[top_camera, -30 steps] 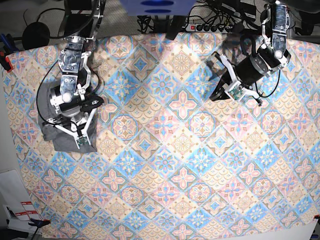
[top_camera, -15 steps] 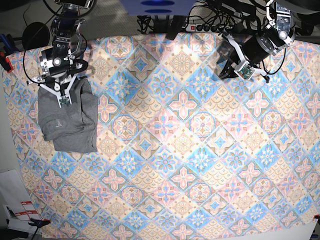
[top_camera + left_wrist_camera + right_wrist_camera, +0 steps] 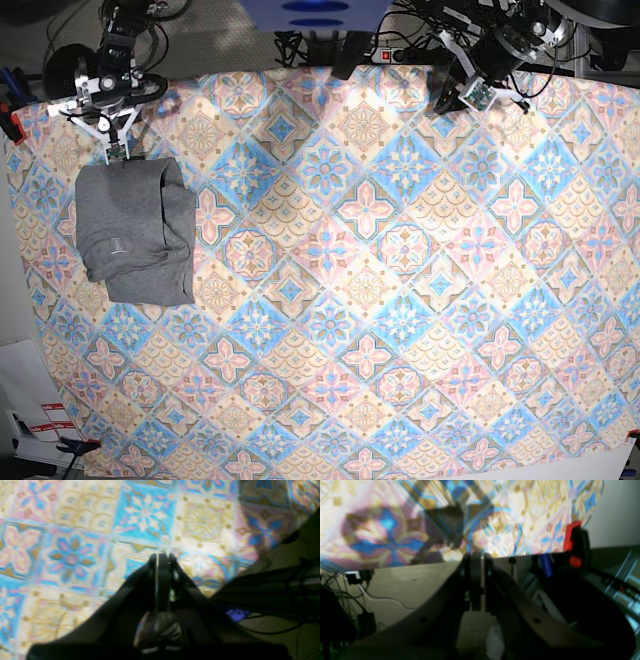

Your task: Fold the T-shirt properly

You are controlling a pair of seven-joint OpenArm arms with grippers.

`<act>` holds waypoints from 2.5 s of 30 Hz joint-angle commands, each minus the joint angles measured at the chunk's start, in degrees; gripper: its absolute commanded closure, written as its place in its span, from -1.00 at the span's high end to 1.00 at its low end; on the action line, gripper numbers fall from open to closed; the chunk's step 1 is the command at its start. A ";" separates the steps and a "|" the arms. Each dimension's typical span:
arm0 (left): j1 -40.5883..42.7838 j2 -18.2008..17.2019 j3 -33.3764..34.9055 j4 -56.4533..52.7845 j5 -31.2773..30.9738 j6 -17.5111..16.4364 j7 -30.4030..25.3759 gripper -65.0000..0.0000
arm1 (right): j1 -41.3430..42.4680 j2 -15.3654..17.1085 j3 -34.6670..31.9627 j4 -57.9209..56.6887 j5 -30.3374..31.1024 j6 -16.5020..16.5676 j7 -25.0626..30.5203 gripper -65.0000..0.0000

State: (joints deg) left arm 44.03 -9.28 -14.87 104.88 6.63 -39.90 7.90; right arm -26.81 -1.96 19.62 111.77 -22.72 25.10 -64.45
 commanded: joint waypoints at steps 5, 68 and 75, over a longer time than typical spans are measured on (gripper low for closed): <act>3.13 0.36 -0.29 -4.27 -0.08 -0.10 -6.98 -1.00 | -4.53 -0.11 2.05 1.07 -0.71 -0.09 -0.21 -0.94; -41.96 0.79 1.82 -102.73 12.84 23.94 -17.00 -1.00 | 27.38 3.32 9.97 -111.77 1.67 -16.00 65.37 -0.93; -42.23 1.15 1.82 -102.73 12.84 23.94 -17.18 -1.00 | 27.38 3.23 9.88 -111.77 1.67 -16.00 65.63 -0.93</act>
State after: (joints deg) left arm 1.91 -7.94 -13.19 2.09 19.53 -15.79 -8.75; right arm 0.58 1.13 29.41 -0.01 -20.99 8.78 0.84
